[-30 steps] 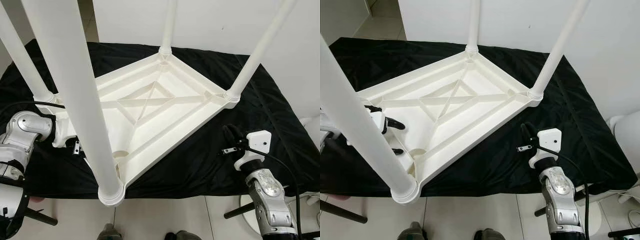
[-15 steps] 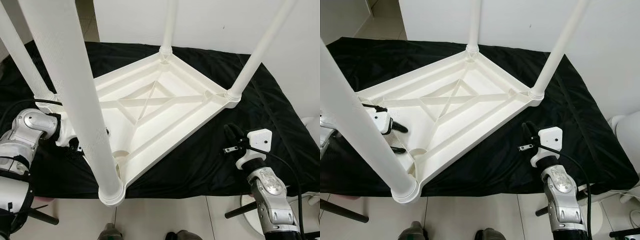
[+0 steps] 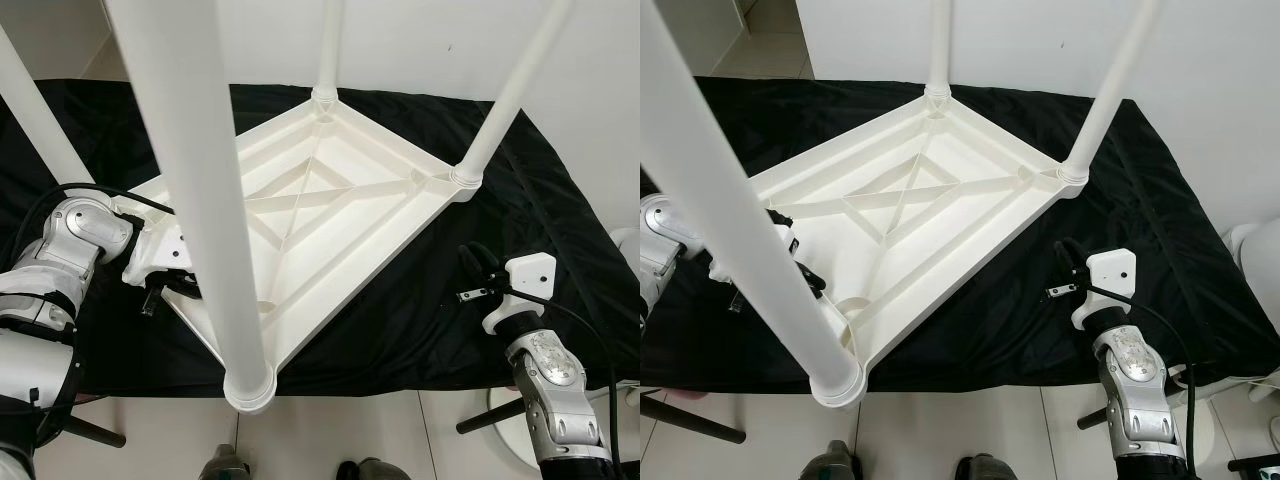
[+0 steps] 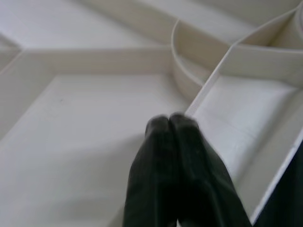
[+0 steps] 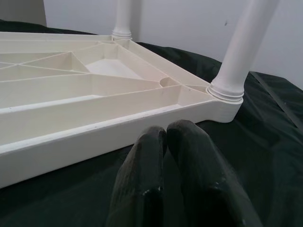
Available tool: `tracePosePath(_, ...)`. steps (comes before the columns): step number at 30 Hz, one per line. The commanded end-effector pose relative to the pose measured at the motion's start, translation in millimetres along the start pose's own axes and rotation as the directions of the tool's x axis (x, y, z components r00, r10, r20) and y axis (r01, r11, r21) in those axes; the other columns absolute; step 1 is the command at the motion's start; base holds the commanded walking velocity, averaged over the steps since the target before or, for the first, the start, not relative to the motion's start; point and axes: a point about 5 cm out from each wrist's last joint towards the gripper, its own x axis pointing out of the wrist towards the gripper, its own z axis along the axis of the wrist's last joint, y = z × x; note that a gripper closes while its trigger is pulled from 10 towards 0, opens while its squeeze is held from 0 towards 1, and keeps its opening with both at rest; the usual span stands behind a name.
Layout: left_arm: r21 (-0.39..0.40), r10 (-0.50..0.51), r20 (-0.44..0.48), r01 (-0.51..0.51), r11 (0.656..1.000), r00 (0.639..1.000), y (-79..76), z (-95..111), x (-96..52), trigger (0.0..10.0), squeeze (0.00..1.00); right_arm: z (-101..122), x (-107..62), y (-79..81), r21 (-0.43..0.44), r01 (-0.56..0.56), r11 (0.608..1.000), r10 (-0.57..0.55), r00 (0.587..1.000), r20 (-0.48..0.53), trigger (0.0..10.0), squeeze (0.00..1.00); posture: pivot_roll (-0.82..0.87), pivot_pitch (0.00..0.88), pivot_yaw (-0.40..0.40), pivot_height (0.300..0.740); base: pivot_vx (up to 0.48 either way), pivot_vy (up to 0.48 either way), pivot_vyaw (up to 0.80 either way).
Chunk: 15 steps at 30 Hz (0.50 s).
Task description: Building children table
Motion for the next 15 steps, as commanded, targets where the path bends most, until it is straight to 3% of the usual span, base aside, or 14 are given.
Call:
tracePosePath(1,-0.027,-0.028,-0.003,0.028,0.999,1.000,-4.1,-3.9,5.3,0.0,0.00,-1.1,-0.2,-2.9,-0.014,0.009,1.000,-0.009,1.000,-0.006,10.0,0.00,0.07,0.078,-0.002,0.740,0.000,0.000,0.00)
tracePosePath(4,-0.020,-0.034,0.018,0.034,0.999,0.999,-4.4,-2.7,9.3,0.0,0.00,-0.8,-0.6,-4.0,-0.014,0.016,1.000,-0.016,1.000,-0.005,10.0,0.00,0.07,0.078,-0.002,0.740,0.000,0.000,0.00)
tracePosePath(5,-0.017,-0.036,0.023,0.036,0.999,0.999,-4.3,-2.2,9.8,4.0,0.00,-0.8,-0.8,-4.3,-0.015,0.017,1.000,-0.017,1.000,-0.005,10.0,0.00,0.07,0.078,-0.002,0.740,0.000,0.000,0.00)
tracePosePath(6,-0.017,-0.036,0.023,0.036,0.999,0.999,-4.3,-2.2,9.8,4.0,0.00,-0.8,-0.8,-4.3,-0.015,0.017,1.000,-0.017,1.000,-0.005,10.0,0.00,0.07,0.078,-0.002,0.740,0.000,0.000,0.00)
tracePosePath(7,-0.033,-0.049,0.026,0.050,0.998,0.998,-3.8,-2.0,10.8,8.4,0.00,-1.2,-1.5,-4.4,-0.016,0.019,1.000,-0.019,1.000,-0.006,10.0,0.00,0.07,0.078,0.001,0.740,0.000,0.000,0.00)
tracePosePath(8,-0.043,-0.055,0.030,0.056,0.998,0.998,-2.9,-1.2,11.2,10.0,0.03,-1.4,-2.1,-4.5,-0.016,0.020,1.000,-0.020,1.000,-0.007,10.0,0.00,0.07,0.078,0.001,0.740,0.000,0.000,0.00)
tracePosePath(10,-0.043,-0.055,0.030,0.056,0.998,0.998,-2.9,-1.2,11.2,10.0,0.03,-1.4,-2.1,-4.5,-0.016,0.020,1.000,-0.020,1.000,-0.007,10.0,0.00,0.07,0.078,0.001,0.740,0.000,0.000,0.00)
tracePosePath(11,-0.049,-0.059,0.032,0.061,0.997,0.998,-2.2,-0.7,11.4,10.0,1.00,-1.5,-2.4,-4.6,-0.015,0.021,1.000,-0.021,1.000,-0.007,10.0,0.00,0.07,0.078,0.001,0.740,0.000,0.000,0.00)
tracePosePath(15,-0.052,-0.057,0.044,0.059,0.997,0.997,0.7,2.0,7.5,10.0,1.00,-1.7,-2.5,-5.0,-0.014,0.025,1.000,-0.025,1.000,-0.007,10.0,0.00,0.07,0.076,0.003,0.740,0.000,0.000,0.00)
